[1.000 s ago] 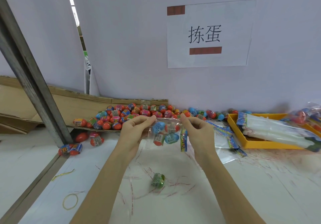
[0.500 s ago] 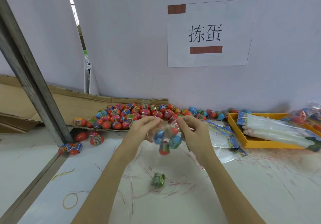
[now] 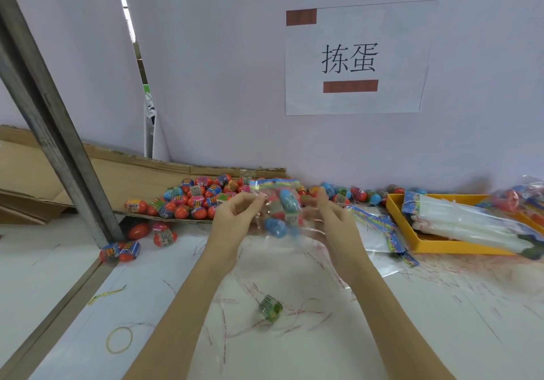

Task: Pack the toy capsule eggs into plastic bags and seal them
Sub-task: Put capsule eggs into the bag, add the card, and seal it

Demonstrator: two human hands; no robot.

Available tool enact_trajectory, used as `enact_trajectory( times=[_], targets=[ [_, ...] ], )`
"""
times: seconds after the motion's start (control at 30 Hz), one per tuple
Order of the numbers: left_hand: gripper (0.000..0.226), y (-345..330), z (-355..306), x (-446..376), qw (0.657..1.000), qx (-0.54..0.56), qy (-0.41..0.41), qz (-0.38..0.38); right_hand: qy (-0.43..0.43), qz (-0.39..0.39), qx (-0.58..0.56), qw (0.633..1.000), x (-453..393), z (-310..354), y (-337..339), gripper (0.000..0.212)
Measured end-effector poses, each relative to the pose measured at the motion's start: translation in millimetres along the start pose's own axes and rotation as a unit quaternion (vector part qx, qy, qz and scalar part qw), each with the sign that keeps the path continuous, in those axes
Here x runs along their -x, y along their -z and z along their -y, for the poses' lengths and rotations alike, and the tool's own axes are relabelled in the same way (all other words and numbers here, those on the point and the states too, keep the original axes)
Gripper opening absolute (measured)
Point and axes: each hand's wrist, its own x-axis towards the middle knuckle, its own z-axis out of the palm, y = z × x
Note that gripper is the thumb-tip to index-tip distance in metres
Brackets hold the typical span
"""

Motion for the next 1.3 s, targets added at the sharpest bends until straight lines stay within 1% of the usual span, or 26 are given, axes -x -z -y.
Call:
enact_trajectory(
  times=[0.07, 0.13, 0.2, 0.3, 0.37, 0.4, 0.43, 0.47, 0.5, 0.53, 0.57, 0.6, 0.67, 0.73, 0.8, 0.83, 0.9, 0.97, 1.03, 1.1, 1.13, 1.2, 1.23, 1.3],
  targets=[
    [0.020, 1.3, -1.7, -0.5, 1.000, 0.016, 0.001, 0.002, -0.012, 0.033, 0.006, 0.999, 1.1, -3.6, -4.6, 0.043],
    [0.018, 3.4, -2.7, -1.3, 1.000, -0.008, -0.011, 0.018, -0.003, 0.038, 0.019, 0.999, 1.8, -6.9, -8.9, 0.038],
    [0.017, 5.4, -2.8, -1.1, 0.999, -0.032, -0.036, 0.026, -0.008, 0.031, 0.014, 0.999, 3.8, -6.5, -12.3, 0.037],
    [0.035, 2.5, -1.5, -0.3, 0.997, -0.047, -0.057, -0.008, -0.004, 0.011, 0.033, 0.999, 6.0, -6.3, -13.7, 0.032],
    [0.051, 0.9, -0.3, -2.9, 0.996, -0.053, -0.045, -0.049, 0.018, 0.017, 0.050, 0.998, 6.8, -5.7, -11.6, 0.027],
    [0.058, 2.6, -0.3, -5.5, 0.996, -0.064, -0.034, -0.055, 0.030, 0.031, 0.067, 0.997, 7.1, -4.2, -9.9, 0.026],
    [0.063, 6.1, -0.9, -7.5, 0.996, -0.079, -0.020, -0.037, 0.042, 0.053, 0.093, 0.993, 7.6, -2.5, -8.0, 0.025],
    [0.066, 10.1, -1.3, -8.2, 0.996, -0.090, -0.006, 0.001, 0.050, 0.079, 0.128, 0.987, 8.5, -0.5, -7.0, 0.024],
    [0.063, 13.3, -1.1, -7.8, 0.994, -0.098, 0.004, 0.051, 0.055, 0.105, 0.165, 0.979, 9.0, 0.1, -6.8, 0.023],
    [0.054, 14.9, 0.2, -6.7, 0.989, -0.111, 0.001, 0.092, 0.057, 0.122, 0.195, 0.972, 9.5, 0.1, -7.4, 0.024],
    [0.043, 15.0, 1.1, -5.6, 0.987, -0.123, -0.014, 0.106, 0.057, 0.125, 0.209, 0.968, 9.5, -0.5, -8.7, 0.027],
    [0.034, 14.6, 1.8, -5.2, 0.988, -0.125, -0.030, 0.089, 0.051, 0.118, 0.206, 0.970, 10.4, -0.3, -10.5, 0.032],
    [0.025, 12.5, 1.7, -5.8, 0.995, -0.084, -0.046, 0.013, 0.008, 0.085, 0.141, 0.986, 10.8, 1.3, -12.8, 0.045],
    [0.021, 12.0, 2.7, -8.4, 0.996, -0.041, -0.058, -0.045, -0.043, 0.059, 0.052, 0.996, 8.7, 5.7, -12.8, 0.055],
    [0.020, 11.9, 3.6, -9.7, 0.992, -0.041, -0.079, -0.086, -0.057, 0.053, 0.001, 0.997, 7.1, 8.9, -11.3, 0.057],
    [0.021, 11.6, 3.6, -9.2, 0.990, -0.044, -0.089, -0.100, -0.053, 0.058, -0.009, 0.997, 6.9, 8.5, -10.9, 0.056],
    [0.022, 10.3, 4.1, -8.7, 0.987, -0.044, -0.102, -0.117, -0.040, 0.080, -0.013, 0.996, 9.7, 7.9, -12.0, 0.045],
    [0.021, 9.4, 4.4, -8.9, 0.984, -0.046, -0.117, -0.129, -0.024, 0.079, -0.010, 0.997, 11.0, 6.6, -13.3, 0.039],
    [0.018, 8.8, 3.7, -8.8, 0.980, -0.055, -0.128, -0.144, -0.030, 0.057, -0.031, 0.997, 10.8, 7.8, -15.3, 0.050],
    [0.015, 8.4, 2.8, -7.8, 0.976, -0.066, -0.139, -0.155, -0.071, 0.063, -0.088, 0.992, 7.6, 8.4, -14.4, 0.064],
    [0.014, 8.0, 2.4, -7.1, 0.973, -0.074, -0.147, -0.160, -0.084, 0.076, -0.110, 0.987, 7.1, 9.3, -13.4, 0.061],
    [0.013, 8.4, 2.5, -6.7, 0.968, -0.092, -0.164, -0.168, -0.075, 0.100, -0.113, 0.986, 5.5, 8.6, -10.2, 0.036],
    [0.011, 8.9, 2.9, -6.6, 0.966, -0.097, -0.169, -0.170, -0.057, 0.109, -0.100, 0.987, 4.8, 7.3, -9.4, 0.028],
    [0.008, 8.9, 3.2, -7.0, 0.965, -0.097, -0.173, -0.171, -0.030, 0.126, -0.054, 0.990, 5.8, 5.5, -10.5, 0.023]
  ],
)
